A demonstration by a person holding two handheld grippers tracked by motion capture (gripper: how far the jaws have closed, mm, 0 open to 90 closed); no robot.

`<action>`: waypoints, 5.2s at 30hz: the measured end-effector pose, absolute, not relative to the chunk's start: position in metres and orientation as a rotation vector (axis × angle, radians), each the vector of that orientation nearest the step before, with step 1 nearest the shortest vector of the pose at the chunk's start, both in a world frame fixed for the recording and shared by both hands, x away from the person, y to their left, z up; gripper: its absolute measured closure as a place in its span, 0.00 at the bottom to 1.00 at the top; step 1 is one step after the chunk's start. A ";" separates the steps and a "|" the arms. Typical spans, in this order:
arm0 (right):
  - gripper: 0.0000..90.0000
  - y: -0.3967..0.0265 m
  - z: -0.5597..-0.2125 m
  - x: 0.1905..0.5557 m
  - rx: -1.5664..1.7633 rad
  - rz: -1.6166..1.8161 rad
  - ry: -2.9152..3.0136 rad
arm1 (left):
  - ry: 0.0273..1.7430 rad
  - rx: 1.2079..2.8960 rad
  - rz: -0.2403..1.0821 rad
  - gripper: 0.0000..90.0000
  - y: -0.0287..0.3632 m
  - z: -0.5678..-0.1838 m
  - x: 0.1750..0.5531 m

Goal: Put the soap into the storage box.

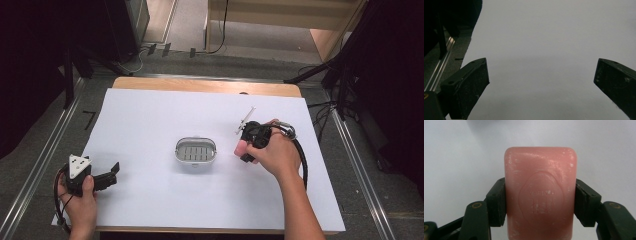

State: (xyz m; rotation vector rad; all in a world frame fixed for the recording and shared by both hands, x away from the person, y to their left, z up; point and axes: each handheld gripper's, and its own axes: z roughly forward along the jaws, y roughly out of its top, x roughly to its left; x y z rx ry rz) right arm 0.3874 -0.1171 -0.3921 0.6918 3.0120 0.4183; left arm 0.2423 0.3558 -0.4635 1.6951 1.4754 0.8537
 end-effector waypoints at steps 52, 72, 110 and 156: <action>0.43 -0.038 -0.366 0.387 0.389 0.459 3.071 | 1.484 1.693 0.854 0.00 0.356 -0.463 0.242; 0.43 -0.001 -0.366 0.390 0.282 0.461 3.092 | 1.486 1.689 0.848 0.00 0.357 -0.463 0.243; 0.43 0.030 -0.374 0.393 0.205 0.429 3.106 | 1.487 1.691 0.842 0.00 0.357 -0.463 0.243; 0.45 0.030 -0.382 0.394 0.129 0.447 3.102 | 1.491 1.684 0.835 0.00 0.358 -0.463 0.243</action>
